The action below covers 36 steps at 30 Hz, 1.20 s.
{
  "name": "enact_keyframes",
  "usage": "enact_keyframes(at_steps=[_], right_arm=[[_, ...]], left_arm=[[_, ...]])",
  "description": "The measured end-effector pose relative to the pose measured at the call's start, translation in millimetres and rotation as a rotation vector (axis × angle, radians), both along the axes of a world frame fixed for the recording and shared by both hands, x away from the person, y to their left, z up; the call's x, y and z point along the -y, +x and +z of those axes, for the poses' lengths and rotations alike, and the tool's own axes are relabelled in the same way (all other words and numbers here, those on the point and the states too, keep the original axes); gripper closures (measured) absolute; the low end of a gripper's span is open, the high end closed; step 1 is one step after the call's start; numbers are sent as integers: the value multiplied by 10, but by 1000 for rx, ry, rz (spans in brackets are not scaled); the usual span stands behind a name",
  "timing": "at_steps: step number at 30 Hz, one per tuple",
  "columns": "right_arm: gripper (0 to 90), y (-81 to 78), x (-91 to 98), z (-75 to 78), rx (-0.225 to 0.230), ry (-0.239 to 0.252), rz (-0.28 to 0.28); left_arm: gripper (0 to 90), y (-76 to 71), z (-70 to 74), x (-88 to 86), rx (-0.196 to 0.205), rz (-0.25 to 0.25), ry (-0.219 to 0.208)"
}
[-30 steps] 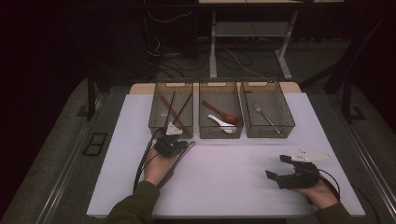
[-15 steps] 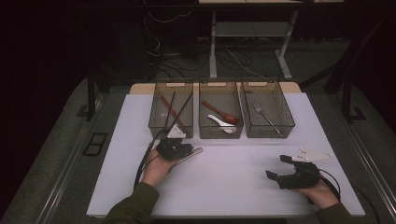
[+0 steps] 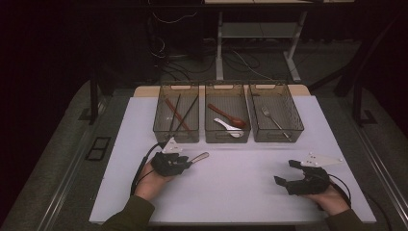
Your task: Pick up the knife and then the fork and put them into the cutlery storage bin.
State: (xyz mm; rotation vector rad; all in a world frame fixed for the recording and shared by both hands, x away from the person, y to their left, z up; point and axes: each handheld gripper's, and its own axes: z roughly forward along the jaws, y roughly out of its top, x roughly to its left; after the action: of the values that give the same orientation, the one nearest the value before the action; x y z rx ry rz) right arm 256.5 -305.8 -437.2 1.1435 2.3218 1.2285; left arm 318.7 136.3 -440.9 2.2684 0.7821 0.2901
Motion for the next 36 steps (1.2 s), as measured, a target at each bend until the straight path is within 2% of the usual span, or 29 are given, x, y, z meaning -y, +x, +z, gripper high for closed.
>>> enact_keyframes(at_steps=[2, 4, 8, 13, 16, 21, 25, 30, 36], right_arm=[[135, 0, 5, 1, 1, 2, -1], [135, 1, 9, 2, 3, 3, -1], [135, 1, 11, 2, 4, 3, -2], [135, 4, 11, 0, 3, 2, -1], [136, 5, 9, -3, -2, -3, 3], [134, 24, 1, -6, -36, -12, 16], [134, 48, -2, 2, -68, 3, 31], [121, 48, -15, 26, -83, 12, 60], [121, 48, -68, 71, -85, 12, 133]], left_arm=[[709, 3, -23, -1, -3, 2, 23], [727, 0, -40, -8, -6, 2, 8], [748, -5, -47, -10, 3, -7, 13], [788, 29, -62, -57, -23, -19, -23], [791, 36, -60, -59, -18, -34, -20], [796, 52, -62, -76, -24, -53, -24], [797, 45, -47, -55, -7, -65, 3], [797, 35, -34, -36, -26, -91, -5], [797, -19, 20, 70, -36, -152, -22]])
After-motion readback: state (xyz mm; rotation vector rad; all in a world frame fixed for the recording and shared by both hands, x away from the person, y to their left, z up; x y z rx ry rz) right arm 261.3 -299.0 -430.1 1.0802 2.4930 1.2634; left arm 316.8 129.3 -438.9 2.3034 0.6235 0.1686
